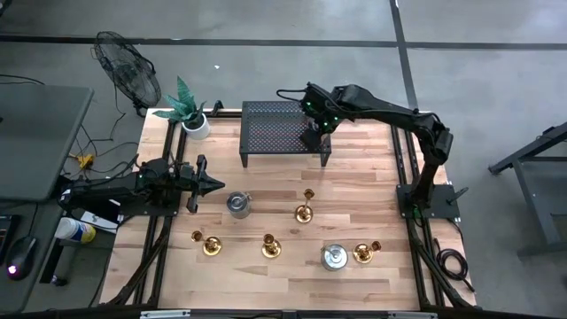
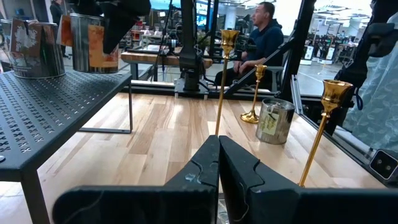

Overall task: Pick & Place candle stick holders
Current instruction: Put the orange scented candle on the shelf

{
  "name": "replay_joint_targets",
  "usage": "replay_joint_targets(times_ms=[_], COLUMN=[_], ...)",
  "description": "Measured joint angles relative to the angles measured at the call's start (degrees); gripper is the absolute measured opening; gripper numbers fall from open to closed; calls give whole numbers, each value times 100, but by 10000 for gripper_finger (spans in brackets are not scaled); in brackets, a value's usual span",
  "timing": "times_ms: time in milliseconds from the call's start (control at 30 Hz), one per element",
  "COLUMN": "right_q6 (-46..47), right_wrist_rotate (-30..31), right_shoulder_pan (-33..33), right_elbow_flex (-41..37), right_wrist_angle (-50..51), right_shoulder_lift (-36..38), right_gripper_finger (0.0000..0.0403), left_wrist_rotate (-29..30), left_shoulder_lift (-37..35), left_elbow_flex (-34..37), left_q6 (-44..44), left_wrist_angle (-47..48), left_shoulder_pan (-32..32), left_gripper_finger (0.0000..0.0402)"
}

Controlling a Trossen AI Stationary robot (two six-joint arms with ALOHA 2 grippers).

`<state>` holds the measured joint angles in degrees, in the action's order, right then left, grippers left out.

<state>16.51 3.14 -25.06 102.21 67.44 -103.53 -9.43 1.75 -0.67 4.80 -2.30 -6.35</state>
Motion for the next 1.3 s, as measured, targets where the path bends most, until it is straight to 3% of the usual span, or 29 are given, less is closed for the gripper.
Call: replay_joint_targets(times_ms=[1033, 1300], right_q6=[-153, -83], right_wrist_rotate=[-101, -125], right_shoulder_pan=[-260, -269], right_elbow_flex=[4, 17], right_wrist_angle=[-24, -37], right_shoulder_lift=[-258, -293], right_gripper_finger=[359, 387], left_wrist_rotate=[0, -4], left_shoulder_lift=[0, 1], left_elbow_flex=[0, 0], left_q6=[0, 0], left_wrist_angle=[-1, -1], left_shoulder_pan=[0, 0], left_gripper_finger=[0, 0])
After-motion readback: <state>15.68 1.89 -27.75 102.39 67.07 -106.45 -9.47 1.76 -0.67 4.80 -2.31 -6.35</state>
